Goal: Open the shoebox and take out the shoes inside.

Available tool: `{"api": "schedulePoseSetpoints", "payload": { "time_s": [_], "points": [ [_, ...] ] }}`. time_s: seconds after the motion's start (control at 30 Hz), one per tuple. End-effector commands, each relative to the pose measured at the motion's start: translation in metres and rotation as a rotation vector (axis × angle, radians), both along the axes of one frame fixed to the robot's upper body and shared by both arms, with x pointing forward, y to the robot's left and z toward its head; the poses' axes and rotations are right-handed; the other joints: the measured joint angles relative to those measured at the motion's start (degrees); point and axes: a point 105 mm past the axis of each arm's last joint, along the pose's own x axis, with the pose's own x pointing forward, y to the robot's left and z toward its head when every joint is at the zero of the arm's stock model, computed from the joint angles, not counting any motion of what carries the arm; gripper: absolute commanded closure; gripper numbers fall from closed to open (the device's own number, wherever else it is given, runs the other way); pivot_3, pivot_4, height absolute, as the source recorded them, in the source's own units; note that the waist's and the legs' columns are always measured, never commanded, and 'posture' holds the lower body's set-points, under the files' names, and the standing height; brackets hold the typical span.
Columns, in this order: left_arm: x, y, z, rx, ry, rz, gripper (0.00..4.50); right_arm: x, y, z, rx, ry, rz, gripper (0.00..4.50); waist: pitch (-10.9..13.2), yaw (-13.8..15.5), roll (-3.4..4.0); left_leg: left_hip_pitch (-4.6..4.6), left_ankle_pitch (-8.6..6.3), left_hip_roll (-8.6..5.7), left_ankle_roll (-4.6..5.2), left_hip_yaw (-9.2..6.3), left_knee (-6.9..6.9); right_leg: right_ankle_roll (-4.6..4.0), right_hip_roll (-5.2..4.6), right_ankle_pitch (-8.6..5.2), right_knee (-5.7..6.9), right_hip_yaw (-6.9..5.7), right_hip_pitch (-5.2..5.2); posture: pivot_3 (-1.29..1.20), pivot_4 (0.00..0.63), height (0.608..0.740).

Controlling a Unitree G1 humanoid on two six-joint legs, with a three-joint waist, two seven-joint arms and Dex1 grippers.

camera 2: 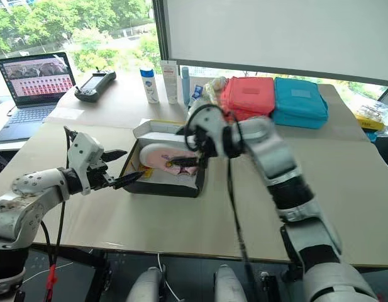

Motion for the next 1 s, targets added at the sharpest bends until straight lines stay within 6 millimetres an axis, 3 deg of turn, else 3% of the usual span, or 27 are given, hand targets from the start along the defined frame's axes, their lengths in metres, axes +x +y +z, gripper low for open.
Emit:
{"api": "schedulePoseSetpoints", "payload": {
  "time_s": [0.03, 0.33, 0.47, 0.93, 1.0],
  "points": [
    [-0.005, 0.004, 0.011, 0.016, -0.053, 0.017, 0.0, 0.016, 0.009, 0.009, -0.028, -0.114, -0.022, 0.06, 0.0, 0.3, 0.0, 0.0, 0.0, 0.0, 0.0, 0.0, -0.03, 0.0, 0.01, 0.0, 0.0, 0.0, -0.03, 0.0, 0.15, 0.74],
    [-0.011, 0.005, 0.009, 0.014, -0.055, 0.042, 0.0, 0.039, 0.029, -0.013, -0.131, -0.206, -0.015, 0.06, 0.0, 0.4, 0.0, -0.01, 0.0, 0.04, 0.0, 0.0, -0.13, 0.0, 0.08, -0.01, 0.03, 0.0, -0.1, 0.0, 0.15, 0.74],
    [-0.011, 0.005, 0.009, 0.015, -0.056, 0.046, 0.0, 0.046, 0.028, -0.033, -0.229, -0.293, -0.022, 0.06, 0.0, 0.4, 0.0, -0.01, 0.0, 0.04, 0.0, 0.0, -0.14, -0.01, 0.08, -0.02, 0.03, -0.01, -0.1, 0.0, 0.15, 0.74],
    [-0.014, 0.003, 0.009, 0.015, -0.054, 0.042, 0.0, 0.058, 0.029, -0.058, -0.307, -0.525, -0.079, 0.06, 0.0, 0.0, -0.01, -0.01, 0.0, 0.04, -0.01, -0.01, -0.14, -0.02, 0.08, -0.01, 0.08, -0.01, -0.12, 0.0, 0.15, 0.74],
    [-0.014, 0.004, 0.009, 0.016, -0.054, 0.043, 0.0, 0.058, 0.028, -0.061, -0.312, -0.53, -0.085, 0.6, 0.0, -0.1, -0.01, -0.01, 0.0, 0.04, -0.01, -0.01, -0.14, -0.03, 0.08, -0.01, 0.08, -0.01, -0.11, 0.0, 0.15, 0.74]
  ]
}}
